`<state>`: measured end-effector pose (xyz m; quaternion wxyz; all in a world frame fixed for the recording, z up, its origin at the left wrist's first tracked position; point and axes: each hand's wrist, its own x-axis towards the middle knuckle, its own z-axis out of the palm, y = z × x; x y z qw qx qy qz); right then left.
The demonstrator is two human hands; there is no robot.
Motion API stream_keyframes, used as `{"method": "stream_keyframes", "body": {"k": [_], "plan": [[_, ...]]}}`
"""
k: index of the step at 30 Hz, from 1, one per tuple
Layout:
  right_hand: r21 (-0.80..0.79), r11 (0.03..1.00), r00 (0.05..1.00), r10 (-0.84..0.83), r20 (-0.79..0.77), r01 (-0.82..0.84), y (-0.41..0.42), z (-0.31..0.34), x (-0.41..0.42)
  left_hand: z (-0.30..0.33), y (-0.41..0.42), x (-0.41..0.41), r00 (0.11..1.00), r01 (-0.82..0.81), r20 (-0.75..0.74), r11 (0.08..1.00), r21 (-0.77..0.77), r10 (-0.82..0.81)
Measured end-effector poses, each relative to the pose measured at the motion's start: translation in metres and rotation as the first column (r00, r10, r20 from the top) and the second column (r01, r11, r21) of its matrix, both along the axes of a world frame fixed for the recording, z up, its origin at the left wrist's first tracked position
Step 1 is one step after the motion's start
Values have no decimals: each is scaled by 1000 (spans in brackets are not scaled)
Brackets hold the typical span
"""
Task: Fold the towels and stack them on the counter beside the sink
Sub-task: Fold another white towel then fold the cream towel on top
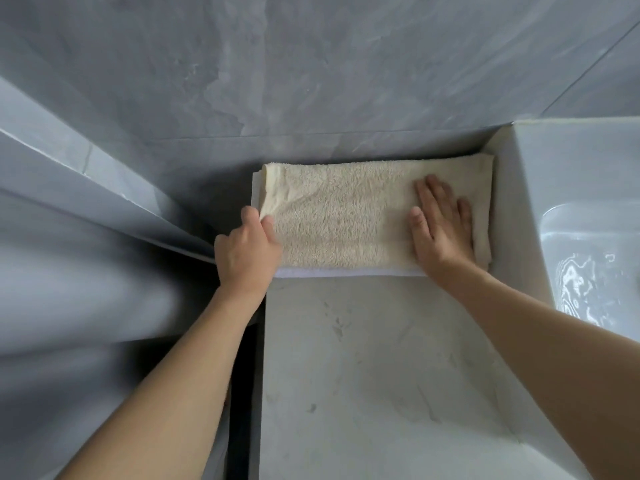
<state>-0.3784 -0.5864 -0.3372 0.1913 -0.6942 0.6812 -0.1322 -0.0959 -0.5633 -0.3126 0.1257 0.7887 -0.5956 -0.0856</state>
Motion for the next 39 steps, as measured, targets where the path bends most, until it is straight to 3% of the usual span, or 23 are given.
{"method": "stream_keyframes", "body": {"k": [2, 4, 7, 10, 14, 21, 27, 30, 34, 39], "plan": [[-73, 994, 997, -81, 22, 82, -3, 1, 1, -4, -1, -8, 992, -59, 108, 998, -20, 61], [-116, 989, 992, -95, -77, 86, -8, 4, -1, 0, -5, -22, 987, -90, 121, 988, -123, 105], [-48, 999, 969, -30, -246, 18, -19, 5, -8, 5, -23, -58, 960, 281, 99, 925, -257, -264], [-11, 1000, 952, -11, -306, 8, -23, -4, -11, -6, -40, -85, 854, 520, 63, 853, -40, -517], [-48, 999, 945, -9, -328, -7, -19, -10, -14, -31, -43, -54, 848, 471, 151, 854, 222, -507], [-106, 994, 947, -9, -322, -27, -19, -12, -16, -37, -37, -40, 878, 380, 240, 908, 177, -415], [45, 999, 948, 16, -317, -1, -23, 0, -9, -27, -42, -43, 881, 372, 209, 894, 249, -425], [55, 998, 981, 19, -194, -9, -4, 26, -7, -6, -19, -57, 918, 379, 99, 923, 70, -384], [-162, 982, 991, 80, -103, -96, 48, 55, -10, 12, 30, -78, 930, 357, -19, 918, -174, -366], [-311, 946, 996, 82, -35, -89, 91, 80, -37, 30, 72, -107, 910, 388, -53, 892, -232, -410]]}}
